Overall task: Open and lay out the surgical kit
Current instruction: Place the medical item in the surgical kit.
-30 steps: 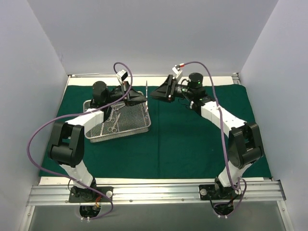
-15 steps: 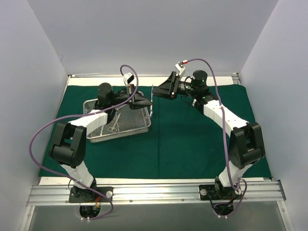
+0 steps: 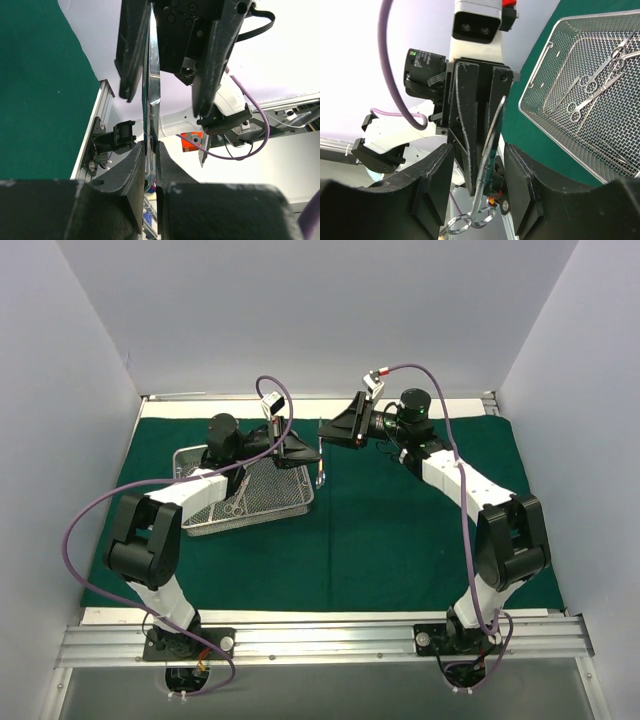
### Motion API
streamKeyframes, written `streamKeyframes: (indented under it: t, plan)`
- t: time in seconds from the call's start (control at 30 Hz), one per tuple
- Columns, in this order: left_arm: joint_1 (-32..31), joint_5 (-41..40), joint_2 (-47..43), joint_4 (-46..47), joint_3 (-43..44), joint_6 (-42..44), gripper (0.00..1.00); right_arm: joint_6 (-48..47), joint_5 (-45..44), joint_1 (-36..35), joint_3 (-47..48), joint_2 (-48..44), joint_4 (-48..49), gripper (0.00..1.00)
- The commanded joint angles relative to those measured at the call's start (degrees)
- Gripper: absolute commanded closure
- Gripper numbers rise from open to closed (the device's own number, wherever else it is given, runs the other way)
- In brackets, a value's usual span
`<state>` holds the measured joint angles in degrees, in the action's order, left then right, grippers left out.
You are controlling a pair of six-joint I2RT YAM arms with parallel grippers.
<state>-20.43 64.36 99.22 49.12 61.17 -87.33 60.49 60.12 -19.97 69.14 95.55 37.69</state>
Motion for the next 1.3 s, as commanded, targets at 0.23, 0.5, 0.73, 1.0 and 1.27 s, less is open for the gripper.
streamKeyframes:
  t: [0.23,0.5,0.73,1.0,1.27]
  plan:
    - [-0.7,-0.4,-0.8,4.7,1.8,-0.5,0.98,0.9,2.2,0.2,-1.2,-0.8,5.7,0.56]
    - [-1.0,-0.1,0.4,4.8,2.6,-0.9,0.98,7.6,3.0,-0.2,-2.7,1.2,15.5,0.81]
    - [-0.8,0.5,1.7,5.7,4.7,-1.7,0.98,5.9,-0.4,-0.7,-2.6,1.1,10.4,1.00]
    - [1.4,2.3,0.4,3.1,3.5,1.8,0.55,3.3,1.7,0.3,-1.6,-0.2,6.0,1.00]
    - [-2.7,1.6,1.3,2.1,3.0,3.3,0.49,7.3,-0.6,0.5,0.9,-0.3,10.1,1.00]
